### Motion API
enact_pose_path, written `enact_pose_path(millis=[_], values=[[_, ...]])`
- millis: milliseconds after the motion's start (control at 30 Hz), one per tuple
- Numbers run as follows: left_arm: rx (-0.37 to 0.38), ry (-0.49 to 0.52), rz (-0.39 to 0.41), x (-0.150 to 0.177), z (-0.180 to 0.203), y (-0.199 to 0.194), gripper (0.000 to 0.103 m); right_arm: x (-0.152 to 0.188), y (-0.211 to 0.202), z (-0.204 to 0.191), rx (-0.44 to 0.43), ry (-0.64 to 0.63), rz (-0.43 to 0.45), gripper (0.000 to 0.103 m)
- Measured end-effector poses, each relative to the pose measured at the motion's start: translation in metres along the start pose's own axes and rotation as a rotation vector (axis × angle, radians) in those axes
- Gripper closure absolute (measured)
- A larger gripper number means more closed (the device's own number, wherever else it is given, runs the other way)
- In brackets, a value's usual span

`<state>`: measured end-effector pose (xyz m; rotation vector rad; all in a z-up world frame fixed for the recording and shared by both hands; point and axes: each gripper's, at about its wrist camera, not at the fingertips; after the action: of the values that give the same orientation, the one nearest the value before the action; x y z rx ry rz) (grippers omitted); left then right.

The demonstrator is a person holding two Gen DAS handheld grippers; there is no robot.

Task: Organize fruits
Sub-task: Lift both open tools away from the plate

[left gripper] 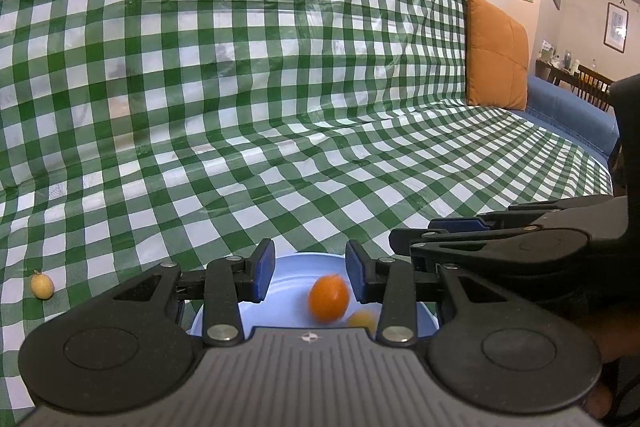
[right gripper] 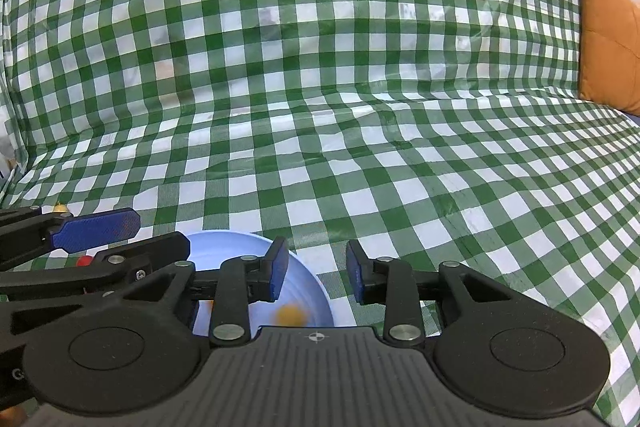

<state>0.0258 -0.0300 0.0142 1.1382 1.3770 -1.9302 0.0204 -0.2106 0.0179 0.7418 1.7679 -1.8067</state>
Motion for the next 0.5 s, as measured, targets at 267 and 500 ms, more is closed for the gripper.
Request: enact_pose_path(millis=[267, 500], values=[[-0.02, -0.066, 0.003, -0.006, -0.011, 0.0, 0.081, -0.002, -0.004, -0.003, 0.022, 0.015, 0.023, 0.068], [-0.091, -0.134, 0.043, -0.018, -0.05, -0.011, 0.09, -0.004, -0.009, -0.015, 0.021, 0.01, 0.054, 0.068]])
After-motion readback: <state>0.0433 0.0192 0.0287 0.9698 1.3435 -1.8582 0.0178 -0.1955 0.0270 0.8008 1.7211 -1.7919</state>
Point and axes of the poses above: each gripper's, at about its wrist camera, not at the fingertips, and y roughly the way its jaws point, z to its right, x to its underside, and after that the axes turned 6 degrees about -y, right-handed
